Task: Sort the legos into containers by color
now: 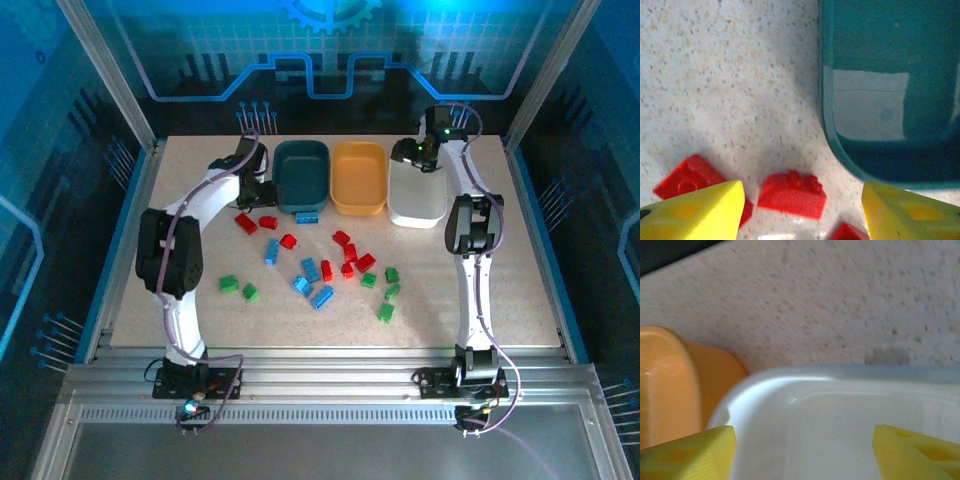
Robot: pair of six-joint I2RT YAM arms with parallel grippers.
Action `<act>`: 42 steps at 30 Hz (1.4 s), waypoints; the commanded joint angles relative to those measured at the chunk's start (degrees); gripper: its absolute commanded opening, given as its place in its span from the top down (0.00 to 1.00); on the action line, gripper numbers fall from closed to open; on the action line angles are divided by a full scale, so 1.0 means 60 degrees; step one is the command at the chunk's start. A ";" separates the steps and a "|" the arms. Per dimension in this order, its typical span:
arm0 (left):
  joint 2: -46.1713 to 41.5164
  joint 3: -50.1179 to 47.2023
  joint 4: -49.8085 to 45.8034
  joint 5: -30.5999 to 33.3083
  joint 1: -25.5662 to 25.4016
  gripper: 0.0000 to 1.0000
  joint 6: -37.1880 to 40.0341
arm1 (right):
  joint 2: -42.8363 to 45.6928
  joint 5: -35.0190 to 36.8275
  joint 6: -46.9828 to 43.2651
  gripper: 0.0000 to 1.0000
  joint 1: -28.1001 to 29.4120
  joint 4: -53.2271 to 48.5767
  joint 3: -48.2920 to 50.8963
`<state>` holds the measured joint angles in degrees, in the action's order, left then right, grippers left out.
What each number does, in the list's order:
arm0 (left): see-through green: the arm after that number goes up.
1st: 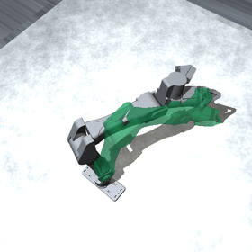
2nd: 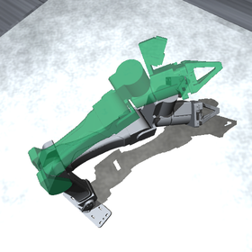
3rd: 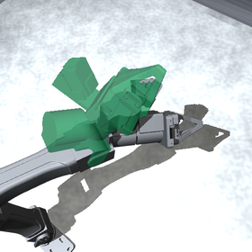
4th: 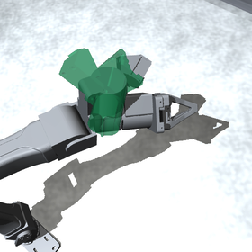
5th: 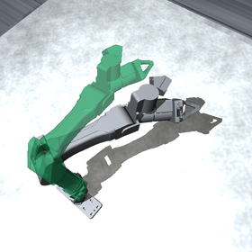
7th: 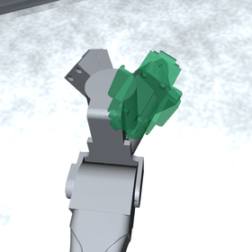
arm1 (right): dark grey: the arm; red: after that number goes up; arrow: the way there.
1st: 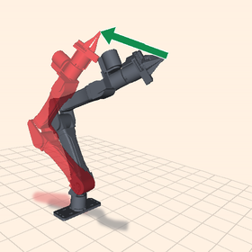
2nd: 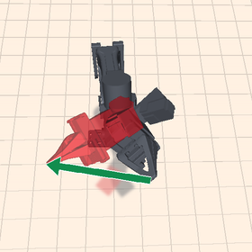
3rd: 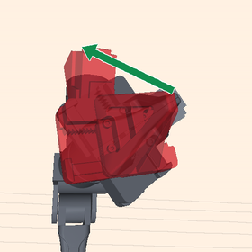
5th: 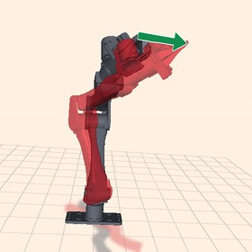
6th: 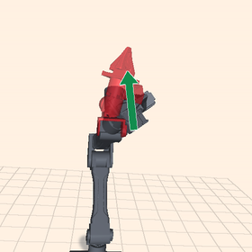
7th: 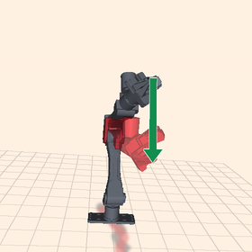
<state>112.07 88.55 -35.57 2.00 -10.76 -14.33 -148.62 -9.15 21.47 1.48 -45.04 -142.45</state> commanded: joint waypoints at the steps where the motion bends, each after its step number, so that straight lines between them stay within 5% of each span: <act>1: -0.0905 -0.0710 0.0684 -0.0828 0.0036 0.34 -0.0574 | -0.0338 -0.0586 -0.0351 0.25 0.0005 -0.0163 -0.0512; 17: -0.2485 -0.2605 0.1182 -0.1901 -0.0036 0.34 -0.1305 | -0.0471 -0.3268 0.0959 0.24 0.0124 0.1295 -0.0235; 28: -0.2639 -0.3033 0.1300 -0.2210 -0.0096 0.35 -0.1425 | -0.1056 -0.3759 0.1493 0.23 0.0340 0.1578 -0.0945; 35: -0.2839 -0.2945 0.1241 -0.2294 -0.0147 0.34 -0.1498 | -0.0101 -0.2568 0.1392 0.23 0.0371 0.1324 -0.0386; 42: -0.3254 -0.3091 0.1271 -0.2238 -0.0455 0.34 -0.1761 | 0.2124 -0.1598 0.1310 0.23 0.0385 0.1979 0.1903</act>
<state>95.55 71.00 -27.97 -10.35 -12.32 -23.66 -144.16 -22.02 29.39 3.09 -35.42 -134.21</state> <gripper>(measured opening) 0.660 0.771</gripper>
